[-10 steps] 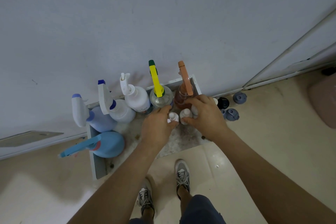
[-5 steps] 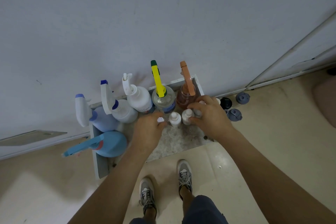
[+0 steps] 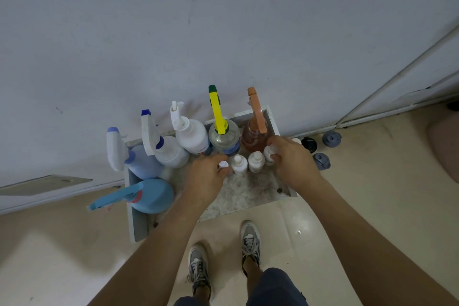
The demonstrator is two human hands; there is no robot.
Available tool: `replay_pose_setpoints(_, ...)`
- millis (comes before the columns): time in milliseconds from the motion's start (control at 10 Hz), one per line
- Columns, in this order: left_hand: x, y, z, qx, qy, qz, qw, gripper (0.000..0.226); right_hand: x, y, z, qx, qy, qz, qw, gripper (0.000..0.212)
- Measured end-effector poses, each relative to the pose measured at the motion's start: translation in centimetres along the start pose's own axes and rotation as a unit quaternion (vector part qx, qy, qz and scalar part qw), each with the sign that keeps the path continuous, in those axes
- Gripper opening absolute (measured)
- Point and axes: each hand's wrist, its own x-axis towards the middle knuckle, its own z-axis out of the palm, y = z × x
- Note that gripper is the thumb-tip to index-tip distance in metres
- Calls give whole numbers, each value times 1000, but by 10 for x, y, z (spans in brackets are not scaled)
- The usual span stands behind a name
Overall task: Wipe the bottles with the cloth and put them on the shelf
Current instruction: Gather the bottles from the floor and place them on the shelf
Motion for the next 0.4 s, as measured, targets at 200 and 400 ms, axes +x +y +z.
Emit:
replay_pose_setpoints(200,0,-2,3,27,2,24,999,18,0,-2,-6,-12,-27,1,1000,32)
replay_pose_setpoints(400,-2,-1,9,51,21,37,998,12,-2,0,-7,10,-25,7,1000,46)
